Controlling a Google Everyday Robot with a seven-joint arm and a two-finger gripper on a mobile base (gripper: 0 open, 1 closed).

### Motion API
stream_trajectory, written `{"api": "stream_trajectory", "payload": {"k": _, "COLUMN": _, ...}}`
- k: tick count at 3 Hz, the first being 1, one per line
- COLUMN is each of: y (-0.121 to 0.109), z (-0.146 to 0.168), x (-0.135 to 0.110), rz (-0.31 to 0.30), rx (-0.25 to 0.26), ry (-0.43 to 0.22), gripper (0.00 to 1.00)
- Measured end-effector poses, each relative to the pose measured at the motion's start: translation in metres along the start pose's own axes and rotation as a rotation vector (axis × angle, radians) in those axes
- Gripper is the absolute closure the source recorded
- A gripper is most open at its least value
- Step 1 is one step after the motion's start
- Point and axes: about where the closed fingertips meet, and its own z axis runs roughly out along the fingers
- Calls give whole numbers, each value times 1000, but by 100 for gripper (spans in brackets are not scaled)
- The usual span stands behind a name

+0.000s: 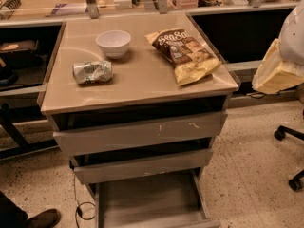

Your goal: Close bottom drawer

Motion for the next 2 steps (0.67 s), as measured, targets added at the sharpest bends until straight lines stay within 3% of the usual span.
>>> {"api": "stream_trajectory", "payload": {"k": 1, "y": 4, "z": 3, "x": 1, "rz": -7, "rx": -7, "ry": -4, "gripper": 100}}
{"api": "stream_trajectory", "payload": {"k": 2, "y": 30, "z": 25, "x": 19, "rz": 41, "rx": -27, "ry": 19, "gripper": 100}}
